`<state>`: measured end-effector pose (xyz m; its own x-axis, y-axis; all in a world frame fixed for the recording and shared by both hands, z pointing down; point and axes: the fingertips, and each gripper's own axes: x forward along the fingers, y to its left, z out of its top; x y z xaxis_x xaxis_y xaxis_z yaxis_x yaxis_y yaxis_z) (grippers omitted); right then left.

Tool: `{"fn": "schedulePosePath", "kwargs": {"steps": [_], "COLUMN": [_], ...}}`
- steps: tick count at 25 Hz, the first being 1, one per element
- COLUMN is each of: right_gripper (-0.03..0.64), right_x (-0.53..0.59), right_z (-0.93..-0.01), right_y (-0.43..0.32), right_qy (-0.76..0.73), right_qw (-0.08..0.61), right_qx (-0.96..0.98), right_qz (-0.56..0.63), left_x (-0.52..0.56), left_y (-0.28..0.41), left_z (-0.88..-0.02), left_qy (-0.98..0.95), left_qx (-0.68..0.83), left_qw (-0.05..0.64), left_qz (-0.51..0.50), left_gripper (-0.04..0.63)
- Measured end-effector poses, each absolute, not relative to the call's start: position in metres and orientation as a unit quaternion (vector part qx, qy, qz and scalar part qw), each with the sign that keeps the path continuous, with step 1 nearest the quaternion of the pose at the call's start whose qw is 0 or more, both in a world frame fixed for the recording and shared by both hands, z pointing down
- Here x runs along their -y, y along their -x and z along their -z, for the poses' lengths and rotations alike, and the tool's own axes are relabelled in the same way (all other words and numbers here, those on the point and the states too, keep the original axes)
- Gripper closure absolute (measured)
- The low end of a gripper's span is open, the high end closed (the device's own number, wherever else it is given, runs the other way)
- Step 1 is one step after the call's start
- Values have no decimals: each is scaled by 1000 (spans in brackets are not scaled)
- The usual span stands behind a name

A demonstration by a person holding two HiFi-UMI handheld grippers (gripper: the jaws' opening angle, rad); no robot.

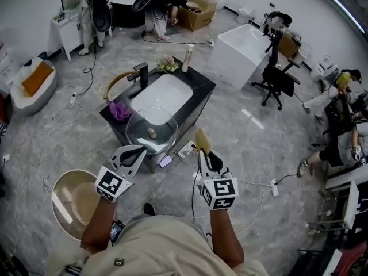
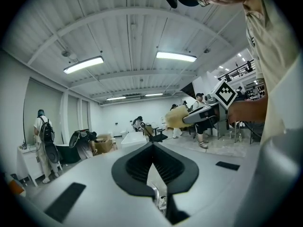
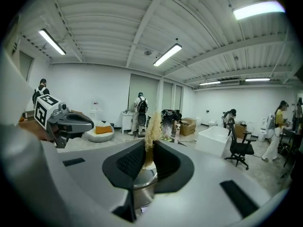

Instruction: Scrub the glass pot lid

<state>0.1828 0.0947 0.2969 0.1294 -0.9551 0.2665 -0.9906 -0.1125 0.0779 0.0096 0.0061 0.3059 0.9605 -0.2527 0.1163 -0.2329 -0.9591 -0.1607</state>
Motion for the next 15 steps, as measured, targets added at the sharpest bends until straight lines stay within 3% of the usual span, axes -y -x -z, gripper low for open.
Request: {"fn": "schedulePosePath", "kwargs": {"steps": [15], "right_gripper": [568], "right_x": [-4], "right_z": [-290], "right_y": [-159], "right_qy": [-735], "right_qw": [159], "right_qx": [656], "right_qz": [-58], "left_x": [83], "left_y": [48], "left_z": [-316], "left_qy": [984], "left_qx": [-169], "left_qw": [35], "left_qz": [45], "left_gripper": [581]}}
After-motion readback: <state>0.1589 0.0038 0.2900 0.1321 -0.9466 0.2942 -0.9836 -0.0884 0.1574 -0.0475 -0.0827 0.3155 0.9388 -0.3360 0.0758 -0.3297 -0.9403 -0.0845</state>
